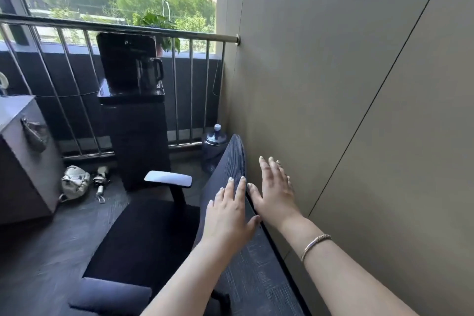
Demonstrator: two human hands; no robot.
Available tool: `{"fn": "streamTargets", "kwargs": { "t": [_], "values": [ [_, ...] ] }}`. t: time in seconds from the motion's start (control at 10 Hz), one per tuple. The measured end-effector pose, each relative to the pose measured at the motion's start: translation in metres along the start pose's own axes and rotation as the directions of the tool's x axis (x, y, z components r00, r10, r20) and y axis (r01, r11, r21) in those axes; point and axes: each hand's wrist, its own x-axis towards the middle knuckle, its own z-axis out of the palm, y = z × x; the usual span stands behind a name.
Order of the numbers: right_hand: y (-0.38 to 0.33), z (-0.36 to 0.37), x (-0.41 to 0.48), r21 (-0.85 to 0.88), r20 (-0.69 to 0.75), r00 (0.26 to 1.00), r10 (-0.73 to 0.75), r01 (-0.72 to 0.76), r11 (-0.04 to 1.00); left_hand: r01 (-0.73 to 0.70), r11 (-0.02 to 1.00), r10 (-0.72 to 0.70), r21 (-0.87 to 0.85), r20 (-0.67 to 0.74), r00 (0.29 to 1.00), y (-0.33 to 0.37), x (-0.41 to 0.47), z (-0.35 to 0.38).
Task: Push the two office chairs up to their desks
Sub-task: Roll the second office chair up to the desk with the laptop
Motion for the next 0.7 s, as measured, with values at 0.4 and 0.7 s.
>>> {"fn": "streamTargets", "kwargs": {
  "t": [0.4,0.7],
  "values": [
    [0.046,0.11,0.214,0.534,0.401,0.898,0.18,-0.389,0.75,0.38,0.925,-0.379,0.017,0.139,0.915,-0.038,0.1,0.123],
    [-0.024,0.172,0.29,0.638,0.41,0.905,0.117,-0.376,0.672,0.48,0.872,-0.485,0.099,0.038,0.874,-0.052,0.116,0.049]
  ]
}}
